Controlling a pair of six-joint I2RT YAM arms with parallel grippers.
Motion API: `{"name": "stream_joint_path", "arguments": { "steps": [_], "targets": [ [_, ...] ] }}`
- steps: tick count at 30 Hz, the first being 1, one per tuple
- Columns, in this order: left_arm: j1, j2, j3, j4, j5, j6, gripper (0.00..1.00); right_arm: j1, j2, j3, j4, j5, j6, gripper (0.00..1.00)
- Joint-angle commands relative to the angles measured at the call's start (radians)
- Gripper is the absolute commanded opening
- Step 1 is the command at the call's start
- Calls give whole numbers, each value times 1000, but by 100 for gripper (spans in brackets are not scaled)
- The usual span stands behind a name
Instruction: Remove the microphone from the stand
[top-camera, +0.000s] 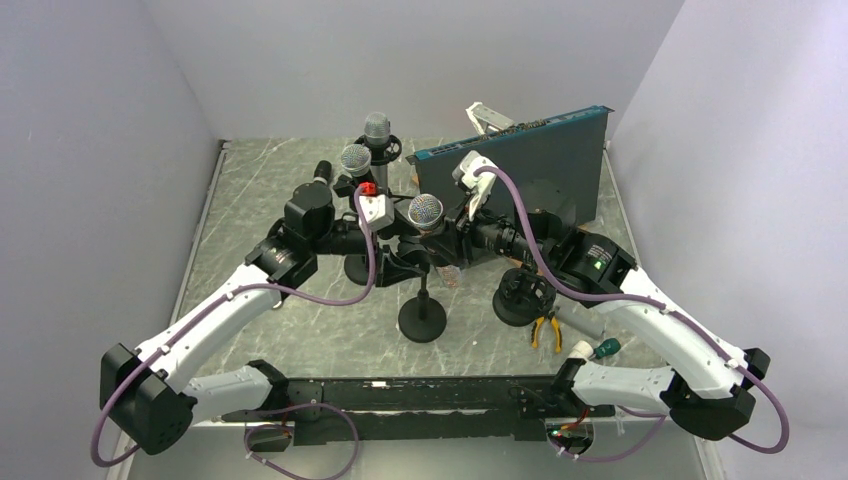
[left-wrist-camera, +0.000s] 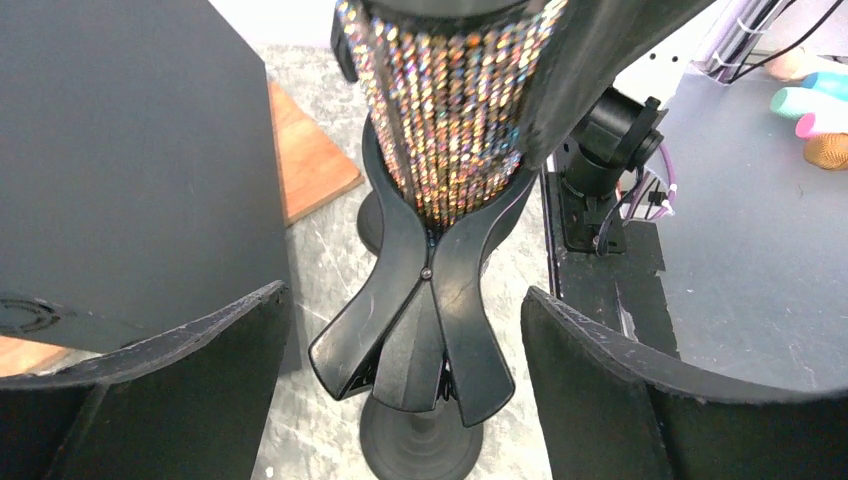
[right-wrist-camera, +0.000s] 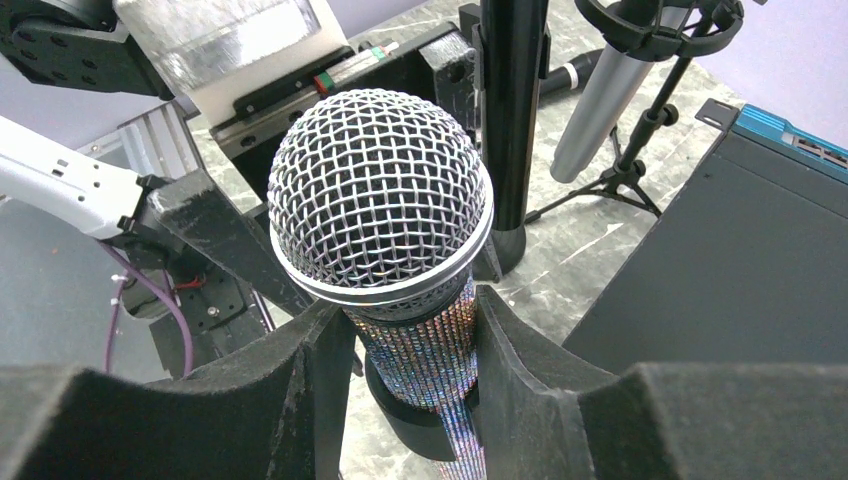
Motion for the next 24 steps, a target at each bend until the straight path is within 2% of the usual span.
{"name": "stream_joint_path", "arguments": {
  "steps": [1, 5, 7, 11, 12, 19, 24],
  "targets": [
    [0, -33, -13, 121, 57, -32, 86, 8, -2, -1, 27, -57, 48, 1],
    [0, -27, -21, 108, 79, -37, 77, 6, 14, 5, 28, -58, 46, 0],
    [1, -13, 0, 50, 78, -17, 63, 8, 20, 9, 26, -59, 45, 0],
    [0, 24, 75, -132, 36, 67, 3, 8, 22, 19, 26, -50, 38, 0],
    [1, 27, 79, -148, 23, 75, 0, 8, 20, 21, 27, -43, 37, 0],
    [0, 30, 61, -128, 14, 62, 0, 8, 10, 72, 35, -25, 22, 0],
    [0, 47, 70, -148, 6, 67, 0, 9, 24, 169, 61, -52, -7, 0]
  ]
}}
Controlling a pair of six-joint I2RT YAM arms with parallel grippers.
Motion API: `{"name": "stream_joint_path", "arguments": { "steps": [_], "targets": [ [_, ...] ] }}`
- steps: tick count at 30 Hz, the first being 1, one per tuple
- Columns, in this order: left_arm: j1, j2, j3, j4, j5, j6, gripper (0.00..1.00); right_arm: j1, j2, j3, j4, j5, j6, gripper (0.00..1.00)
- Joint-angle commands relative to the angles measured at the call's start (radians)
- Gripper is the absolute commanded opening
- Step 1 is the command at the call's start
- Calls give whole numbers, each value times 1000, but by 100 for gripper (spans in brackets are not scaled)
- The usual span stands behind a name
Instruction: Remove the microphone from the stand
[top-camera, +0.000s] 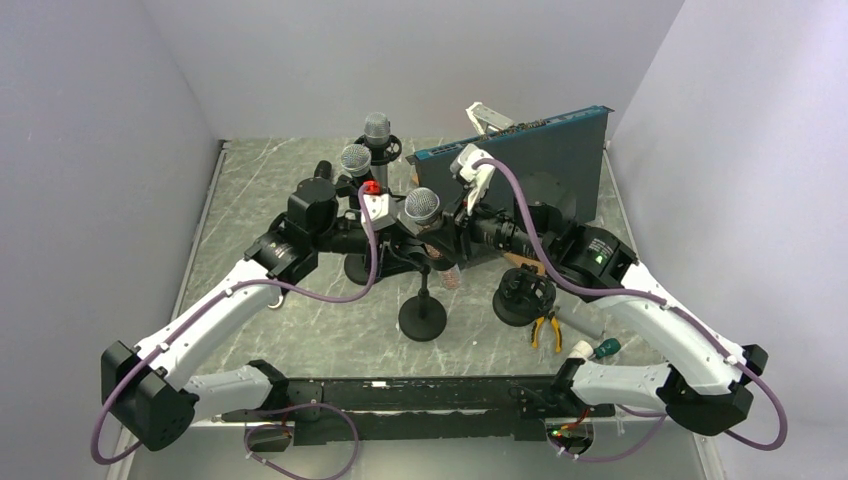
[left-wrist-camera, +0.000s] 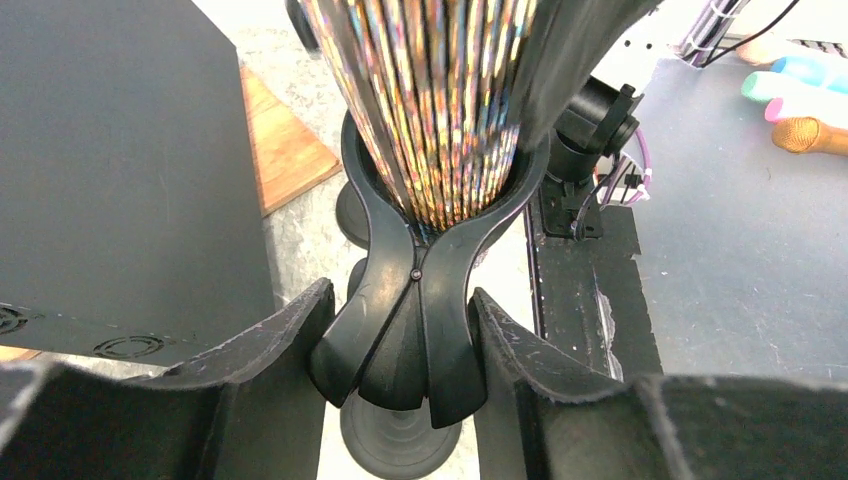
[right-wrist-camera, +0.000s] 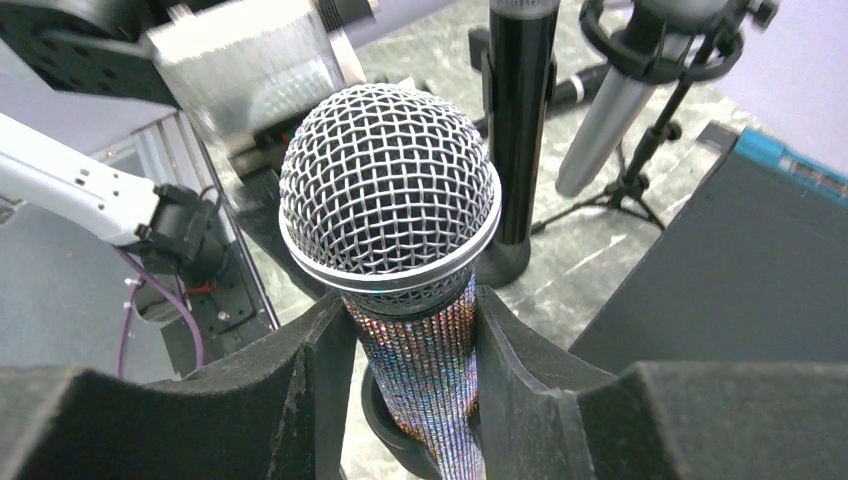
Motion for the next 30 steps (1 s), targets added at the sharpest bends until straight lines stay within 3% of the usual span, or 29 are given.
{"name": "stream_joint_path", "arguments": {
  "steps": [1, 8, 14, 19, 24, 27, 30],
  "targets": [
    [-3, 30, 17, -59, -31, 42, 0, 6, 2, 151, 90, -41, -21, 0],
    [-5, 32, 18, -65, -33, 44, 0, 7, 18, 307, 115, 6, -90, 0],
    [-13, 25, 16, -65, -56, 43, 0, 7, -86, 155, 266, 83, -65, 0],
    [-16, 46, 37, -91, -44, 34, 0, 8, -31, 184, 205, -113, -99, 0],
    [-16, 39, 43, -90, -19, 26, 1, 7, 7, 128, 142, -120, -117, 0],
    [-16, 24, 33, -71, -28, 9, 36, 7, -13, 75, 153, -113, -100, 0],
    [-15, -3, 4, -33, -40, -4, 54, 7, -38, 43, 159, -90, -92, 0]
  ]
}}
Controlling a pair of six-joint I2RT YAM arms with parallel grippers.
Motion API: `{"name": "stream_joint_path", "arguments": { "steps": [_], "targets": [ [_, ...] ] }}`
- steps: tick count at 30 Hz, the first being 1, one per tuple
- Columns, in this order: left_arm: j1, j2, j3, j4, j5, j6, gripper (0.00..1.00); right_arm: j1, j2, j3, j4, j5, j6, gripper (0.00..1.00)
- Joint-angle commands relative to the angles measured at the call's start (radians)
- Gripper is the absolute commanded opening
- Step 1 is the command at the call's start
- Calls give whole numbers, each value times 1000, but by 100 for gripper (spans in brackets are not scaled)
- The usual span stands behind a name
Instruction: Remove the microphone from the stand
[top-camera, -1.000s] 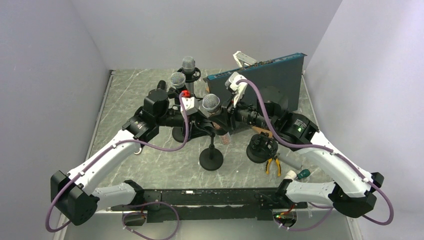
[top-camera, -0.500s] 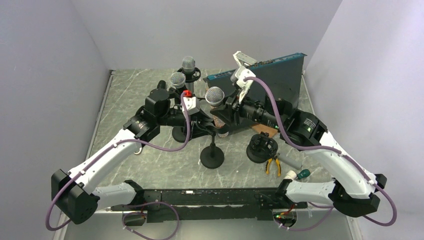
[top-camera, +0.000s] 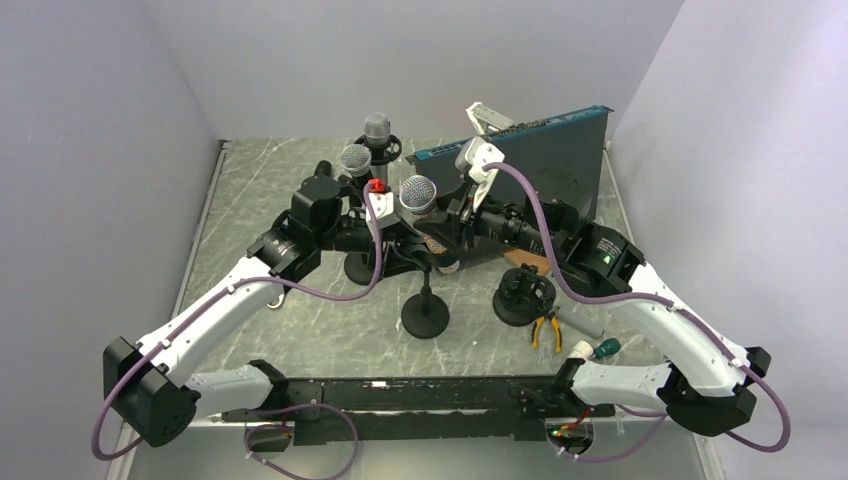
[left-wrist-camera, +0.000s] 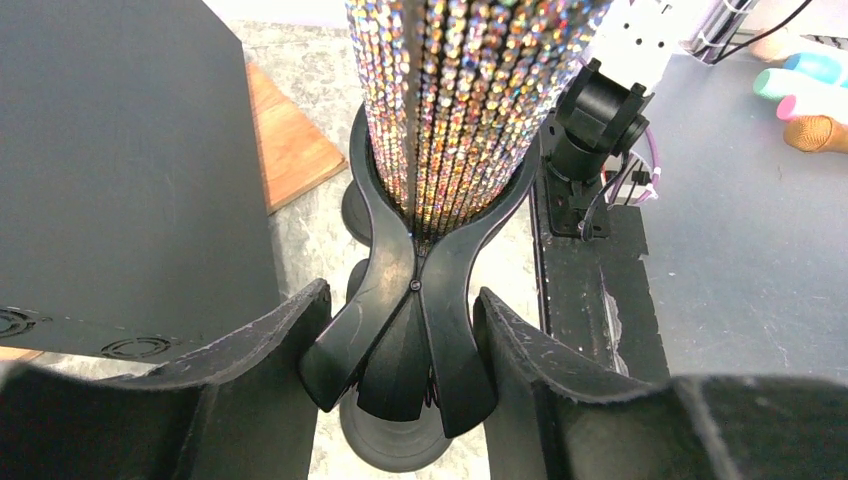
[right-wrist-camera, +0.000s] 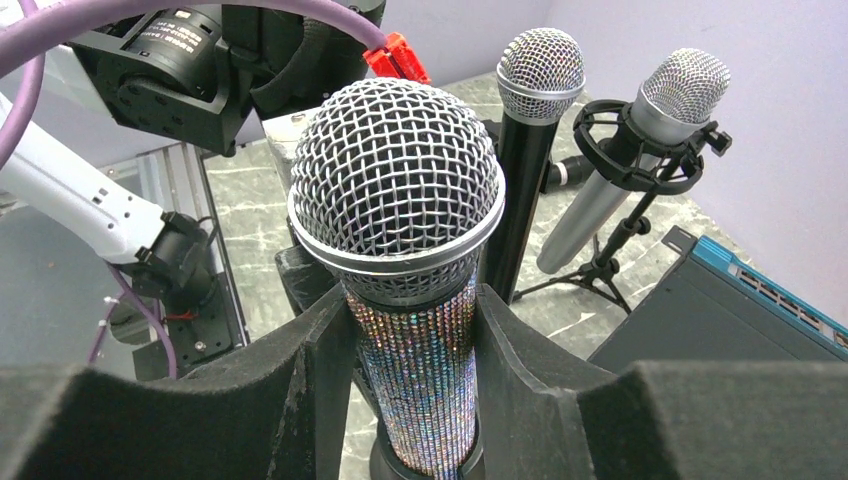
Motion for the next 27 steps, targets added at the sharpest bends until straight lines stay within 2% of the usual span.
{"name": "stream_joint_path", "arguments": {
  "steps": [1, 2, 9, 11, 16, 20, 23, 25, 27],
  "targets": [
    [2, -35, -35, 0, -23, -16, 61, 8, -50, -28, 81, -27, 20, 0],
    [2, -44, -39, 2, -24, -12, 68, 6, -50, -26, 74, -23, 19, 0],
    [3, -53, -43, 15, -15, -17, 83, 7, -29, 5, 43, -42, 16, 0],
    [2, -53, -47, 34, -4, -30, 93, 7, -21, 7, 41, -48, 16, 0],
    [16, -33, -31, 72, 16, -51, 95, 8, -15, 14, 40, -54, 18, 0],
    [21, -3, -21, 101, 55, -79, 88, 7, -12, 15, 43, -59, 19, 0],
    [21, 8, -20, 108, 78, -83, 79, 7, -6, 21, 38, -65, 18, 0],
    [21, 20, -7, 82, 93, -65, 63, 7, -5, 23, 39, -65, 19, 0],
    [20, 39, 17, 22, 87, -36, 35, 7, -5, 30, 41, -66, 18, 0]
  ]
}}
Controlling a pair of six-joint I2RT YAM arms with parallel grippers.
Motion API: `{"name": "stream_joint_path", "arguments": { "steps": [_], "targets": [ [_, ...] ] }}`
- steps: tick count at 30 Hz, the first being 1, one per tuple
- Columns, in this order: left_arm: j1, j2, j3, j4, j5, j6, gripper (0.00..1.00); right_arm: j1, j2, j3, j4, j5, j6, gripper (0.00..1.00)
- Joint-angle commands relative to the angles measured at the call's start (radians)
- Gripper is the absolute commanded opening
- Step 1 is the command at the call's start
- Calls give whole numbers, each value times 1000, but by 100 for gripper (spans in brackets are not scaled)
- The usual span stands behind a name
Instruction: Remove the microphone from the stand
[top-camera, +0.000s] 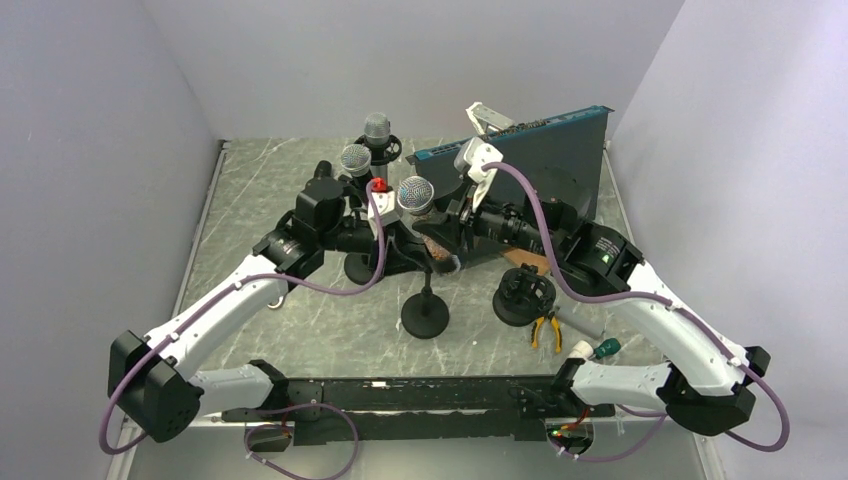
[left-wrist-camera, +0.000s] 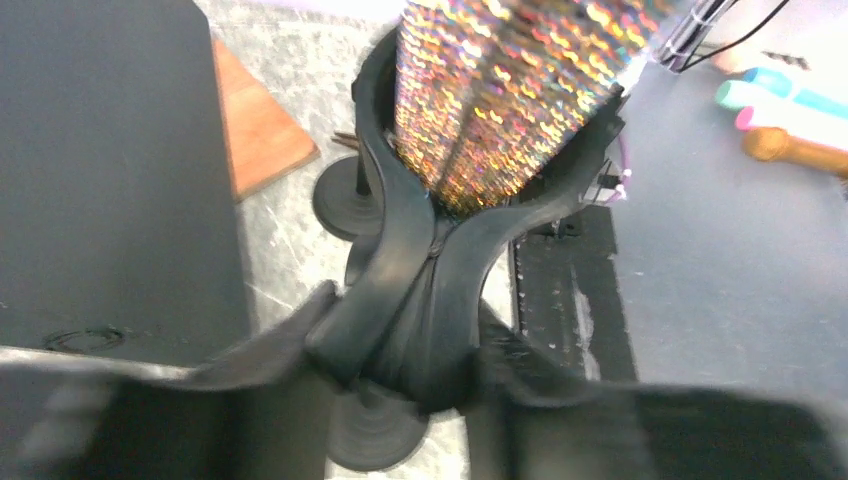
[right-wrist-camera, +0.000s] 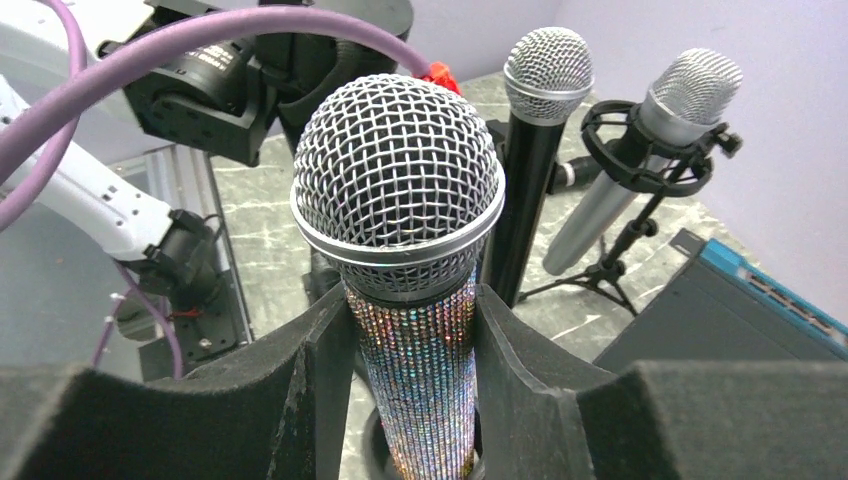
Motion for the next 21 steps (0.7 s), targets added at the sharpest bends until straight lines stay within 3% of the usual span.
{"name": "stream_joint_path", "arguments": {
  "steps": [1, 2, 13, 17, 21],
  "targets": [
    [3, 31, 76, -67, 18, 55, 11, 8, 4, 54, 19, -51, 21, 0],
    [3, 36, 84, -92, -1, 66, 0, 8, 7, 65, 17, -54, 21, 0],
    [2, 51, 81, -116, 0, 79, 0, 13, 94, 287, 47, -88, -12, 0],
    [4, 47, 76, -107, 2, 73, 0, 15, 90, 342, 84, -4, -23, 0],
    [3, 40, 76, -96, -30, 47, 0, 16, 16, 247, 186, 114, -12, 0]
  ]
}}
